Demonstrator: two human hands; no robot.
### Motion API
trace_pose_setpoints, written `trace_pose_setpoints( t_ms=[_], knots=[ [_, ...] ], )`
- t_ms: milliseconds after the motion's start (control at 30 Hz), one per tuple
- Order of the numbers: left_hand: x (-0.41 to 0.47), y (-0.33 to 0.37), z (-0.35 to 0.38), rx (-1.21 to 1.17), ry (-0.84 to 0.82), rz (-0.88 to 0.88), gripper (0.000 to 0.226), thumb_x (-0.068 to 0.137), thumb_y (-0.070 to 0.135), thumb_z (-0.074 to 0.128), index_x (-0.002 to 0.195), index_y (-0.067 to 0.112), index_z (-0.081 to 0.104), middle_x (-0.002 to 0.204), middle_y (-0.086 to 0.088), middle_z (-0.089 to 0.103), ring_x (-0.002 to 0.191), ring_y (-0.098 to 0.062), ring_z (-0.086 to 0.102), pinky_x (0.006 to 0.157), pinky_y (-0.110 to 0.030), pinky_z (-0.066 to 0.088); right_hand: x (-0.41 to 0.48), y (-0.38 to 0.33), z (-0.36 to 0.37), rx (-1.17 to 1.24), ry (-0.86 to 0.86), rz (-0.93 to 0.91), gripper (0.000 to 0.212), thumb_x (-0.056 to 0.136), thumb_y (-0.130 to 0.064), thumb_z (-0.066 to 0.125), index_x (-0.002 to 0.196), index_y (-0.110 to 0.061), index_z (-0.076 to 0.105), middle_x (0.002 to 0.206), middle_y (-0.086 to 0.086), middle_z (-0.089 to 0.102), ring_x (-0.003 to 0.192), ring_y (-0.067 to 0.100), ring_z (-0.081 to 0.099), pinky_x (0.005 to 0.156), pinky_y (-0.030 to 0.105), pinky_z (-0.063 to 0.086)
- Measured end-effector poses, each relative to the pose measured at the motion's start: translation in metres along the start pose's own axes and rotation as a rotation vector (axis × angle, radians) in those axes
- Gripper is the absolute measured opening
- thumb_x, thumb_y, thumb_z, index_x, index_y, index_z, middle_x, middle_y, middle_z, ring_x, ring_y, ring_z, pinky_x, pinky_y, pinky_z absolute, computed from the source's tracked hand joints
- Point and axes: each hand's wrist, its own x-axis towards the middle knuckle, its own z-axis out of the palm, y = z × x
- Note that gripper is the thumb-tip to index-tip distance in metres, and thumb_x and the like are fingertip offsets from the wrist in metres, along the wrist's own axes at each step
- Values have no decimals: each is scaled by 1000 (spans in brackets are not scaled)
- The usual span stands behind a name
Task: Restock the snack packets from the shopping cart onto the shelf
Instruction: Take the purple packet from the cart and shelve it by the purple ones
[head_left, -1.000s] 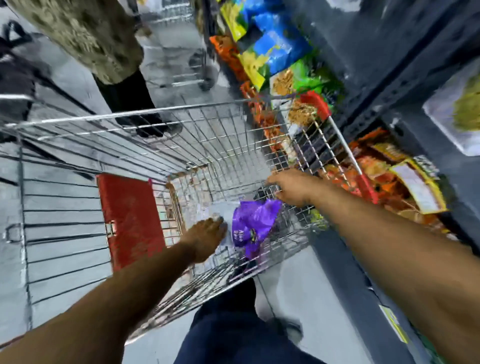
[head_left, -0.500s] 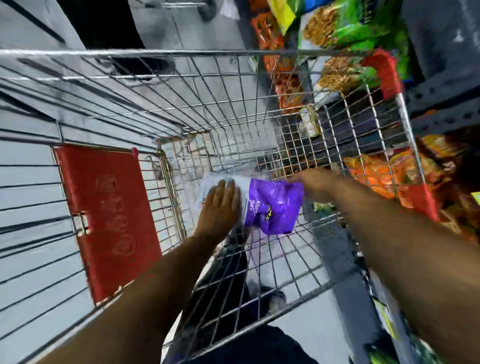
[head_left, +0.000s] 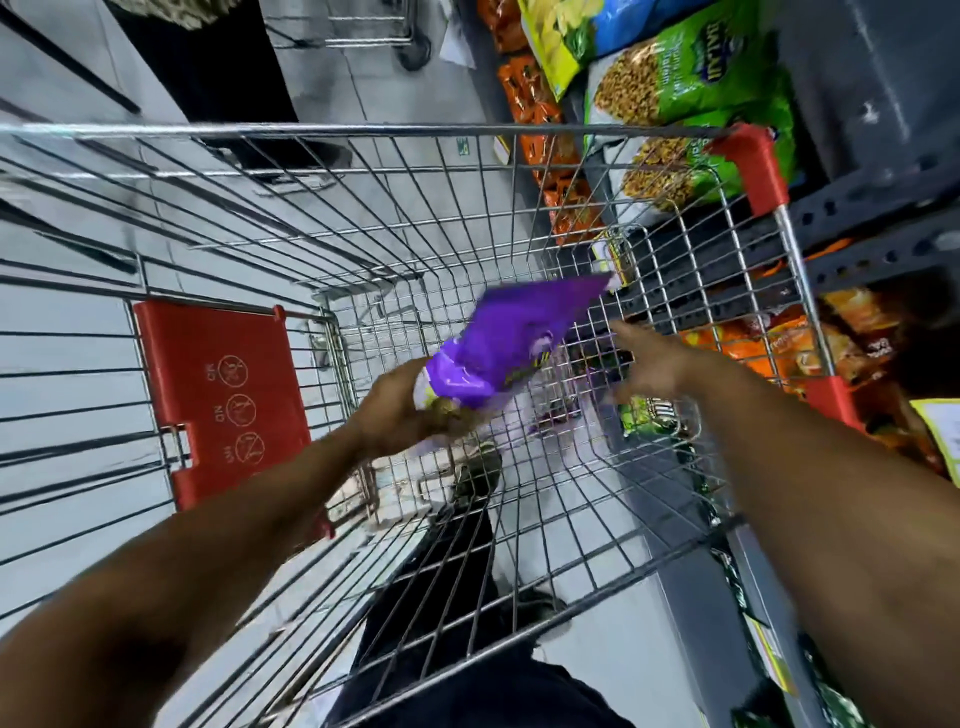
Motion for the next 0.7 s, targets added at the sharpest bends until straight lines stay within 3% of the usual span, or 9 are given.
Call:
trace_pose_setpoints(
  t_ms=[100, 167, 233, 333, 400, 500, 600, 700],
  knots=[
    [-9, 17, 2, -326, -164, -136, 48, 64, 6, 85, 104, 19, 62, 97, 0, 73, 91, -23, 69, 75, -18, 56, -4, -16, 3, 327, -154, -124, 113, 57, -34, 89, 147, -39, 21, 159, -1, 23, 141, 28, 34, 112, 49, 31],
    [-11, 30, 6, -462, -258, -145, 41, 68, 0, 80, 102, 16, 64, 93, -1, 76, 86, -21, 73, 69, -22, 58, -7, -27, 7, 509, -167, -164, 107, 45, -41, 92, 139, -31, 41, 148, 0, 46, 136, 26, 43, 111, 55, 34],
    [-13, 43, 9, -554, -312, -146, 42, 72, -4, 76, 109, 6, 60, 99, -11, 74, 85, -22, 73, 67, -26, 59, -13, -37, 9, 659, -193, -252, 75, 47, -34, 92, 117, -31, 63, 126, -3, 67, 121, 23, 59, 104, 49, 44],
    [-13, 56, 8, -693, -334, -144, 53, 72, -3, 75, 120, -3, 52, 115, -22, 68, 101, -31, 69, 85, -37, 58, -26, -47, 9, 880, -164, -341, 55, 64, -15, 80, 116, -17, 63, 117, 7, 71, 115, 30, 62, 102, 55, 45],
    [-13, 64, 4, -801, -369, -147, 69, 64, 8, 83, 123, -6, 51, 123, -28, 62, 111, -40, 62, 98, -49, 50, -37, -53, 7, 988, -125, -397, 42, 72, -8, 70, 113, -15, 63, 103, 2, 74, 105, 29, 65, 100, 56, 46],
    [-12, 81, -6, -874, -442, -98, 73, 56, 21, 90, 118, 0, 57, 112, -13, 72, 106, -32, 66, 92, -41, 54, -60, -64, 5, 1129, -63, -477, 35, 85, -1, 58, 118, -15, 58, 94, -2, 76, 86, 18, 70, 86, 44, 57],
    [-16, 103, -15, -857, -402, -61, 87, 50, 22, 93, 122, -6, 52, 112, -15, 71, 108, -35, 63, 96, -46, 51, -89, -69, 4, 1273, -10, -570, 24, 92, 1, 51, 100, -18, 64, 82, -4, 78, 75, 12, 73, 63, 31, 61],
    [-26, 131, -23, -820, -397, 8, 87, 50, 21, 92, 121, -8, 52, 109, -13, 72, 105, -34, 65, 96, -47, 51, -122, -69, 4, 1411, 40, -686, 26, 91, -1, 51, 96, -19, 69, 85, -1, 78, 80, 13, 73, 71, 32, 61]
  ],
)
